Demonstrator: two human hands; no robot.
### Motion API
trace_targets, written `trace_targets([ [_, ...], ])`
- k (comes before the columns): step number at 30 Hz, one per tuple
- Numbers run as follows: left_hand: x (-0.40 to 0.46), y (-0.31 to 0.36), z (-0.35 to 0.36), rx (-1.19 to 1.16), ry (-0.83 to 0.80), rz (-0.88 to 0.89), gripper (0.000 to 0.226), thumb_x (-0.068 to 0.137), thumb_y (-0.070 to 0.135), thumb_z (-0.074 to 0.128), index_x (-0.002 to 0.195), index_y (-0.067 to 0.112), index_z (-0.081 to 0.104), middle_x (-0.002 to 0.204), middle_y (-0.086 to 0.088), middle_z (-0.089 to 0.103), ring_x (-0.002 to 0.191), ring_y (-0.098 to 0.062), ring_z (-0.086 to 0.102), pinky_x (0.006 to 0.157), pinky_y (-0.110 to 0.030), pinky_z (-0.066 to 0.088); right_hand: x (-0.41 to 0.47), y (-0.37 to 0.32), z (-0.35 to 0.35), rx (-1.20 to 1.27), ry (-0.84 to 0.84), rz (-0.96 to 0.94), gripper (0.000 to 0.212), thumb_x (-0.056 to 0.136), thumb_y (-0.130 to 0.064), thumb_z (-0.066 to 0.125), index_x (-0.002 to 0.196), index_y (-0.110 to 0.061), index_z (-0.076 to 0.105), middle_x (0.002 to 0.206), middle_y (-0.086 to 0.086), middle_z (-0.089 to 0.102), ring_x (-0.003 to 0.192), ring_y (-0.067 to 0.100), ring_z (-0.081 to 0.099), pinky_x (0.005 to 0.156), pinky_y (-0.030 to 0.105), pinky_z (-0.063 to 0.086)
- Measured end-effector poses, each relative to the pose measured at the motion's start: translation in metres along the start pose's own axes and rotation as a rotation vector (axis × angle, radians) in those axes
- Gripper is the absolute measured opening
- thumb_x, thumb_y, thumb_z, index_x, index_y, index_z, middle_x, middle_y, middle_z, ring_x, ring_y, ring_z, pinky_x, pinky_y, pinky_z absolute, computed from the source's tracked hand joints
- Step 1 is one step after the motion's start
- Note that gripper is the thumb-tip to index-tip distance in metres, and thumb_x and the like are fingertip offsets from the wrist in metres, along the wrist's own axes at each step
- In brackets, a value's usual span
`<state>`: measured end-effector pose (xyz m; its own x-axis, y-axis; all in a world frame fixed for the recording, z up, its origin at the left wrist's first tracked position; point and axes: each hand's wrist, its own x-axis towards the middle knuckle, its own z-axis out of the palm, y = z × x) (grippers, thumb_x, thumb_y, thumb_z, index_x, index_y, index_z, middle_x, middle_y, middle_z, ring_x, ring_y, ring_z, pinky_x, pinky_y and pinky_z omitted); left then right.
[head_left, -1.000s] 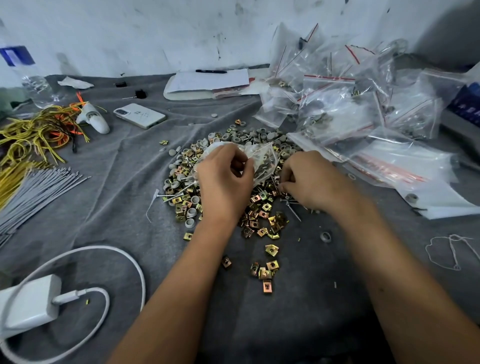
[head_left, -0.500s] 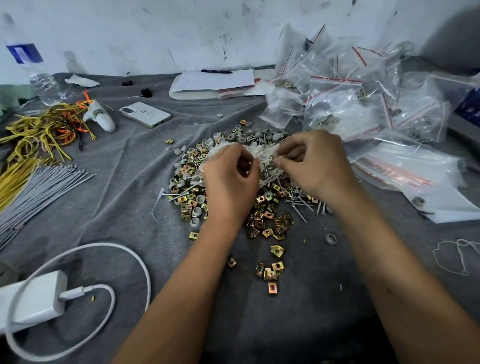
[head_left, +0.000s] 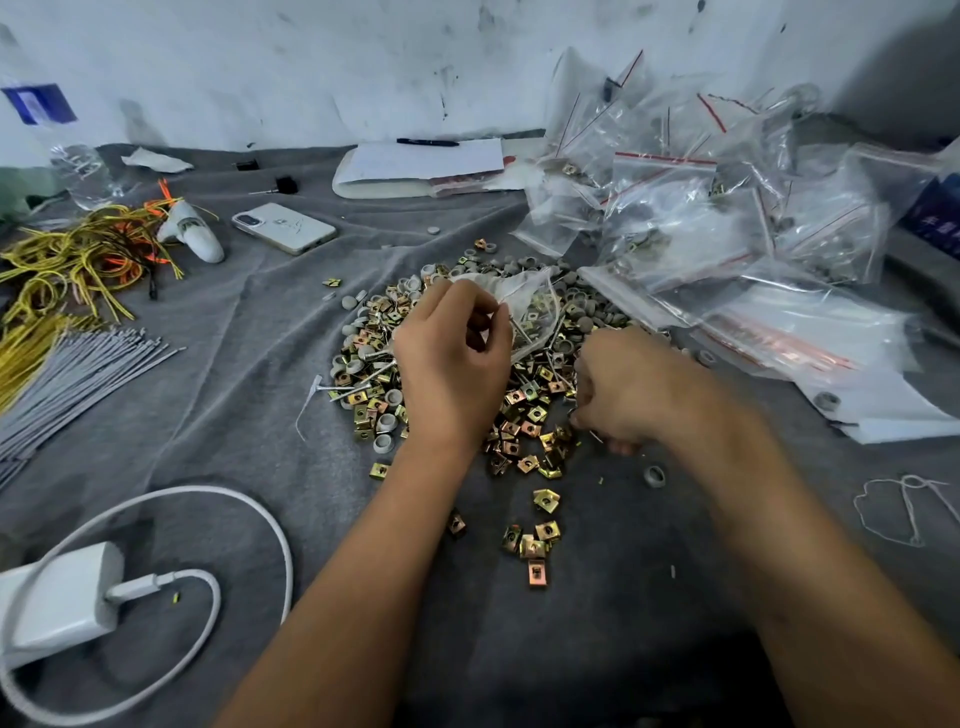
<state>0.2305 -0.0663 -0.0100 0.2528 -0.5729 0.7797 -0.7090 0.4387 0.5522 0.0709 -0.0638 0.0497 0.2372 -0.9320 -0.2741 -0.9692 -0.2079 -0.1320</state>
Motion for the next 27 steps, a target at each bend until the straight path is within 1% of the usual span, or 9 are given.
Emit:
trace_targets([
  [3,0.000,-0.002,0.000,0.021,-0.057,0.015,0.014,0.086,0.003,0.075,0.076,0.006,0.064,0.078,-0.002,0.062,0.066,-0.019,0.058,0.056,-0.041,0.051,0.001,0.001,0.001,-0.019,0.068,-0.018,0.013,0.090,-0.013,0.069,0.078,-0.011,0.064,0.081,0.006,0.065,0.075,0.022,0.065,0.054,0.030,0.046],
  [5,-0.001,-0.002,0.000,0.026,-0.102,0.009,0.014,0.083,0.001,0.076,0.076,0.007,0.065,0.078,-0.002,0.062,0.068,-0.018,0.059,0.058,-0.041,0.052,0.000,0.008,-0.002,0.051,0.097,-0.021,0.017,0.095,-0.015,0.063,0.080,-0.009,0.061,0.084,0.008,0.066,0.077,0.025,0.066,0.056,0.034,0.049],
  [7,0.000,0.001,0.001,0.024,-0.142,-0.002,0.014,0.082,0.002,0.078,0.076,0.008,0.066,0.077,-0.001,0.063,0.068,-0.017,0.059,0.060,-0.039,0.053,-0.002,0.012,-0.008,0.224,0.152,-0.046,0.017,0.100,-0.018,0.059,0.086,-0.009,0.063,0.081,0.010,0.072,0.069,0.025,0.070,0.056,0.039,0.056],
  [9,0.000,0.003,0.002,0.025,-0.162,-0.017,0.014,0.082,0.006,0.079,0.076,0.009,0.067,0.075,0.001,0.063,0.068,-0.016,0.059,0.062,-0.037,0.052,-0.004,0.010,-0.013,0.395,0.221,-0.111,0.016,0.101,-0.018,0.062,0.085,-0.015,0.064,0.070,0.003,0.072,0.054,0.016,0.068,0.044,0.029,0.049],
  [11,-0.001,0.003,0.002,0.010,-0.152,-0.039,0.014,0.081,0.008,0.080,0.075,0.011,0.067,0.074,0.003,0.062,0.068,-0.014,0.057,0.062,-0.032,0.050,-0.001,0.005,-0.018,0.385,0.328,-0.176,0.015,0.095,-0.020,0.072,0.080,-0.022,0.070,0.070,-0.010,0.067,0.059,0.005,0.064,0.050,0.016,0.042],
  [13,-0.001,0.003,0.002,-0.016,-0.136,-0.054,0.013,0.081,0.009,0.080,0.076,0.010,0.068,0.074,0.003,0.063,0.070,-0.013,0.058,0.065,-0.032,0.050,0.002,-0.001,-0.020,0.372,0.401,-0.206,0.011,0.089,-0.017,0.079,0.081,-0.024,0.077,0.070,-0.017,0.063,0.067,-0.003,0.061,0.057,0.012,0.044],
  [19,0.001,0.005,0.000,-0.063,-0.041,-0.015,0.013,0.085,0.010,0.078,0.075,0.008,0.069,0.073,0.001,0.064,0.068,-0.014,0.060,0.061,-0.034,0.049,0.018,-0.007,-0.013,0.447,0.403,-0.288,0.024,0.082,-0.005,0.081,0.077,-0.028,0.074,0.077,-0.005,0.074,0.065,-0.001,0.067,0.068,0.022,0.056],
  [23,0.001,0.006,-0.001,-0.065,0.051,-0.005,0.016,0.085,0.005,0.077,0.073,0.007,0.068,0.072,0.001,0.062,0.064,-0.010,0.056,0.056,-0.029,0.047,0.023,-0.005,-0.006,0.474,0.484,-0.322,0.017,0.077,-0.014,0.089,0.082,-0.024,0.076,0.081,-0.007,0.074,0.078,0.007,0.071,0.074,0.031,0.060],
  [27,0.000,0.003,0.000,-0.041,0.005,-0.053,0.016,0.085,0.005,0.077,0.073,0.006,0.066,0.072,-0.001,0.061,0.062,-0.014,0.057,0.056,-0.036,0.049,0.017,0.004,-0.006,0.755,0.558,-0.415,0.017,0.081,-0.008,0.085,0.089,-0.019,0.075,0.084,-0.007,0.074,0.057,0.011,0.070,0.054,0.024,0.057],
])
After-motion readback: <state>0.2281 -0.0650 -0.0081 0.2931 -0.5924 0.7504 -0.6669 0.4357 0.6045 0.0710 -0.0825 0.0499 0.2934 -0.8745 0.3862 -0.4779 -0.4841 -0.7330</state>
